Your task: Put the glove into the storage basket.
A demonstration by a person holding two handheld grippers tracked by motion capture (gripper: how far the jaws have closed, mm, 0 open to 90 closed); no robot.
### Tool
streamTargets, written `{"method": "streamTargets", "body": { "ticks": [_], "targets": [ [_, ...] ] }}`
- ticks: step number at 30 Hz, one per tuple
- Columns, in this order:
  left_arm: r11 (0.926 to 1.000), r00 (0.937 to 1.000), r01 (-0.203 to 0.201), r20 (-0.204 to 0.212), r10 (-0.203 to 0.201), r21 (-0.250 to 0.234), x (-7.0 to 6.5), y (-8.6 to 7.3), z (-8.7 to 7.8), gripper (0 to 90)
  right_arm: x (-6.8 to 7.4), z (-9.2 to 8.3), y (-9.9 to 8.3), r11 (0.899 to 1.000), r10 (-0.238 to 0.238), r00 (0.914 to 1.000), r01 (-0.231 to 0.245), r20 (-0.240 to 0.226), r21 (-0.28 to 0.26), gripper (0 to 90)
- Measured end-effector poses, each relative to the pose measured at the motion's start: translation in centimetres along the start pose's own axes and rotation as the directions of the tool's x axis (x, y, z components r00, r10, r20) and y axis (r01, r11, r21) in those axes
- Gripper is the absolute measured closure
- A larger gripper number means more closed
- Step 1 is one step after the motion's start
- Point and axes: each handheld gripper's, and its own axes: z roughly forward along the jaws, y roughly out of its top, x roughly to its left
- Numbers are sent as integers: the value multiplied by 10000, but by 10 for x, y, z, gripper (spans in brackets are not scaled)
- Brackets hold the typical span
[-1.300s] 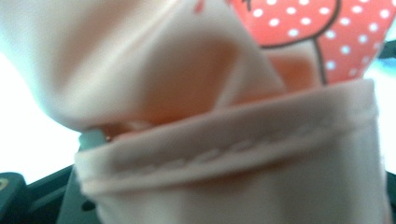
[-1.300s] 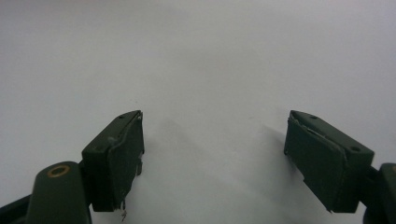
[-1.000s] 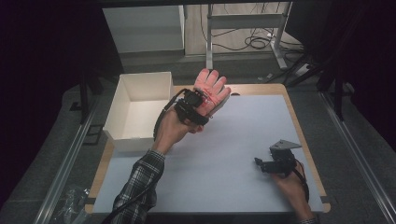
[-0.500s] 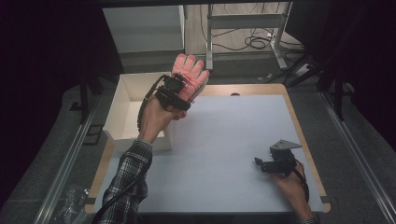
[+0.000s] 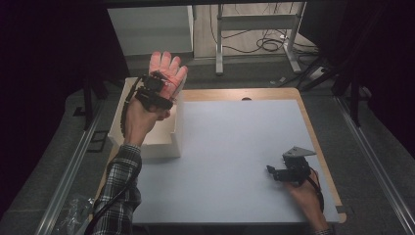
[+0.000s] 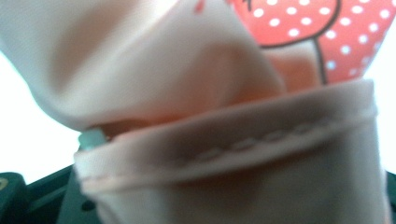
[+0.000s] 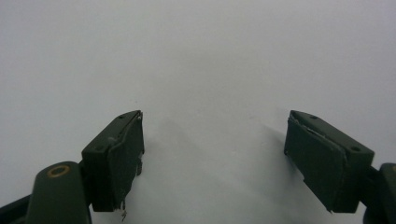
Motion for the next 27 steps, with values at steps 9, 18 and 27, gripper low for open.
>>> {"method": "streamTargets", "body": {
  "ticks": [9,18,27],
  "targets": [
    [9957,9966,792,-275,-780,475,25,-21,26,395,0,0,0,10000,2,10000,-2,-2,-1,201],
    [9899,9954,930,-327,-900,1072,29,-34,69,387,0,0,0,10000,1,10000,-1,-5,9,201],
    [9704,9942,1072,-316,-1028,2163,25,-30,108,381,0,0,0,10000,5,10000,-5,-12,7,201]
  ]
}}
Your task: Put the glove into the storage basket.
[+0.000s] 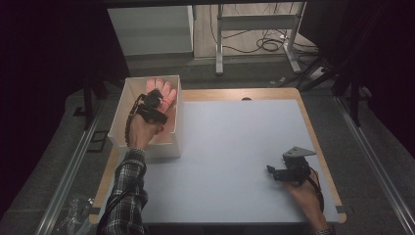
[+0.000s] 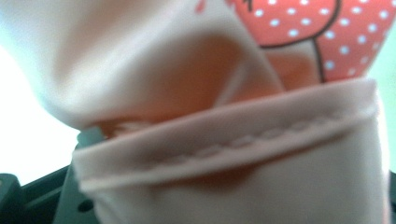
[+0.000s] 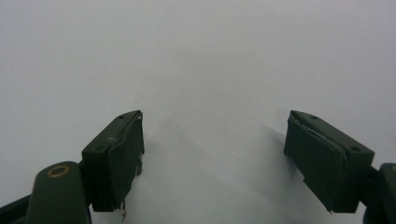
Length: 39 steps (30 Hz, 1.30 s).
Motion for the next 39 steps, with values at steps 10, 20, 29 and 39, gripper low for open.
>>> {"method": "streamTargets", "body": {
  "ticks": [10,20,29,39],
  "targets": [
    [9929,9992,106,358,-149,1185,-10,12,31,365,0,0,0,10000,-5,10000,5,-4,-3,201],
    [9862,9934,124,1102,-309,1652,-7,15,48,220,0,0,0,10000,5,10000,-5,-7,0,201],
    [9856,9848,208,1667,-492,1681,-2,10,41,80,0,0,0,10000,-1,10000,1,-2,-4,201],
    [9950,9871,83,1584,-241,994,0,6,11,32,0,0,0,10000,-2,10000,2,10,-9,201]
  ]
}}
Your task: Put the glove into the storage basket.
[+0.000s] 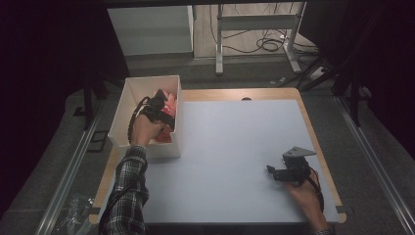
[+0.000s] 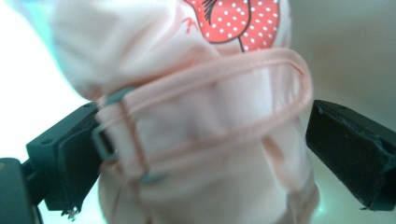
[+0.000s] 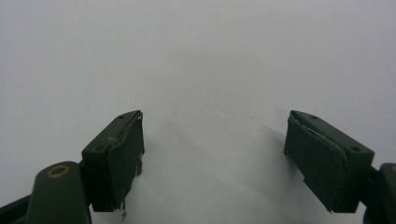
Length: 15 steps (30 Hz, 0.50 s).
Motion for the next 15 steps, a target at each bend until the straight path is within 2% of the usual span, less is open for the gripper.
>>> {"method": "streamTargets", "body": {
  "ticks": [4,15],
  "targets": [
    [9997,9998,-88,-156,85,-210,0,-4,-9,31,0,0,0,10000,0,10000,0,-1,-1,201],
    [9941,9995,-309,-85,302,-1041,1,-17,-28,26,0,0,0,10000,-5,10000,5,-1,9,201]
  ]
}}
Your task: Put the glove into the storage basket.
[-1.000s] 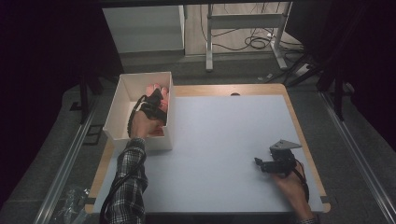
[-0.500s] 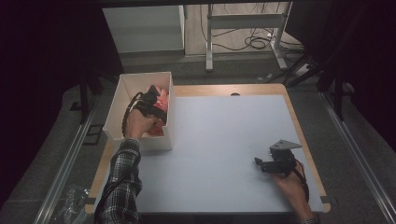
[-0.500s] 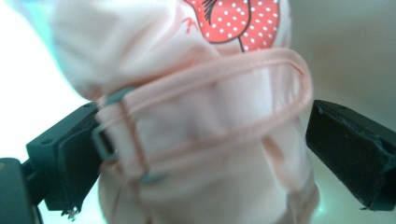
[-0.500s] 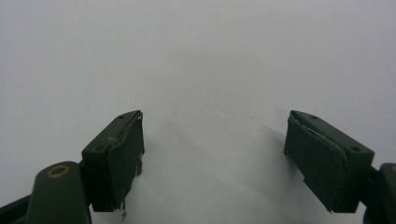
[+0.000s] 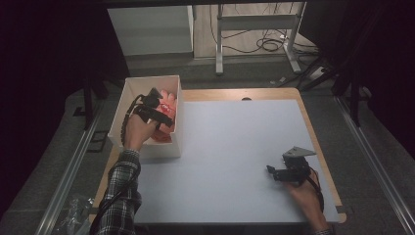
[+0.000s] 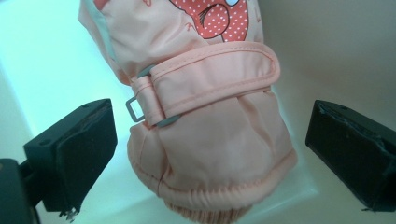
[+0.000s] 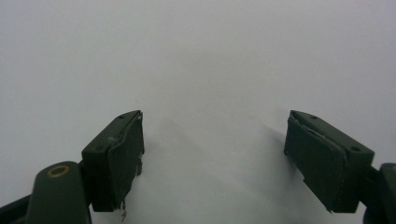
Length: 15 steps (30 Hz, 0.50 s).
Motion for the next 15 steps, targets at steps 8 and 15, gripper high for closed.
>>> {"method": "streamTargets", "body": {
  "ticks": [8,15],
  "targets": [
    [9979,9997,-257,-2,257,-603,2,-9,-10,24,0,0,0,10000,-1,10000,1,2,2,201],
    [9929,9986,-508,119,523,-1073,1,-16,-20,23,0,0,0,10000,-3,10000,3,2,1,201]
  ]
}}
